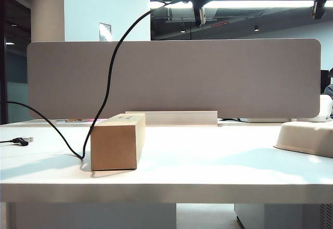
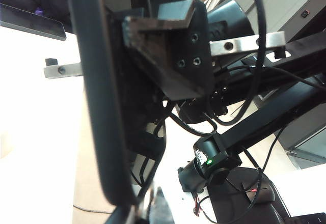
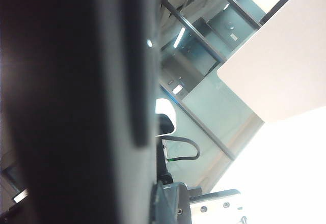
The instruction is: Pick up the charging cable and the phone, plug the charging cable into the charging port on the phone, and finally place them back on the table.
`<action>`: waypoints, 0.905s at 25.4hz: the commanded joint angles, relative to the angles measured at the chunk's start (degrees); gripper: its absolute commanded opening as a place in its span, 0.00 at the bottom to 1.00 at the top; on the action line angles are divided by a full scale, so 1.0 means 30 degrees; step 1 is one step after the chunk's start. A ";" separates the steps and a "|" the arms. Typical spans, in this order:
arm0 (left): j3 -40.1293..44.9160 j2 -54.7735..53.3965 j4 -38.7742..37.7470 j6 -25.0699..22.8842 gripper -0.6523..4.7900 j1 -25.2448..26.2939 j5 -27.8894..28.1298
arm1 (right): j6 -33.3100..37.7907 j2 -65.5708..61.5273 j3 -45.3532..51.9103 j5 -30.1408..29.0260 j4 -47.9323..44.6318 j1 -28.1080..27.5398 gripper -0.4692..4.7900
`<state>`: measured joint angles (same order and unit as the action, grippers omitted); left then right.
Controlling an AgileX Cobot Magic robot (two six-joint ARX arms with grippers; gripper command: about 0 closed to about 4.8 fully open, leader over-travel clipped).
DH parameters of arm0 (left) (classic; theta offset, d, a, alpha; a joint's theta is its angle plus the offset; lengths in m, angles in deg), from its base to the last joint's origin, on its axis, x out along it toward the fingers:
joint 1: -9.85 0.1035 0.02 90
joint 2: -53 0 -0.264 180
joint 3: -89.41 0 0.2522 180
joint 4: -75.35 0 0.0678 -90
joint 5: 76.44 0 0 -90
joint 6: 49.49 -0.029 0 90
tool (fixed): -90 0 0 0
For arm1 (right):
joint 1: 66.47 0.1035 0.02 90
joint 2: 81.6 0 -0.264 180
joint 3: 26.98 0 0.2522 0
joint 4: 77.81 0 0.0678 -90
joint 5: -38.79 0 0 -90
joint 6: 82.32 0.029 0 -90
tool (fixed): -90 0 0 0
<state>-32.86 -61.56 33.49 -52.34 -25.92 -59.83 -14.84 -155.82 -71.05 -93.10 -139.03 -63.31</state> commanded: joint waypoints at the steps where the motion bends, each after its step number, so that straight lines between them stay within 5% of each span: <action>1: -0.0189 0.0124 0.0539 -0.0073 0.11 -0.0087 0.0095 | -0.0087 0.0036 0.0022 -0.0452 -0.0087 0.0248 0.08; 23: -0.0189 0.0036 0.0743 0.0131 0.11 -0.0627 0.1020 | -0.0073 0.0036 0.0000 0.2120 -0.0954 0.0240 0.08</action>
<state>-33.19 -61.69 36.92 -51.36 -28.20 -56.94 -14.86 -156.08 -70.59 -86.78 -137.83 -62.74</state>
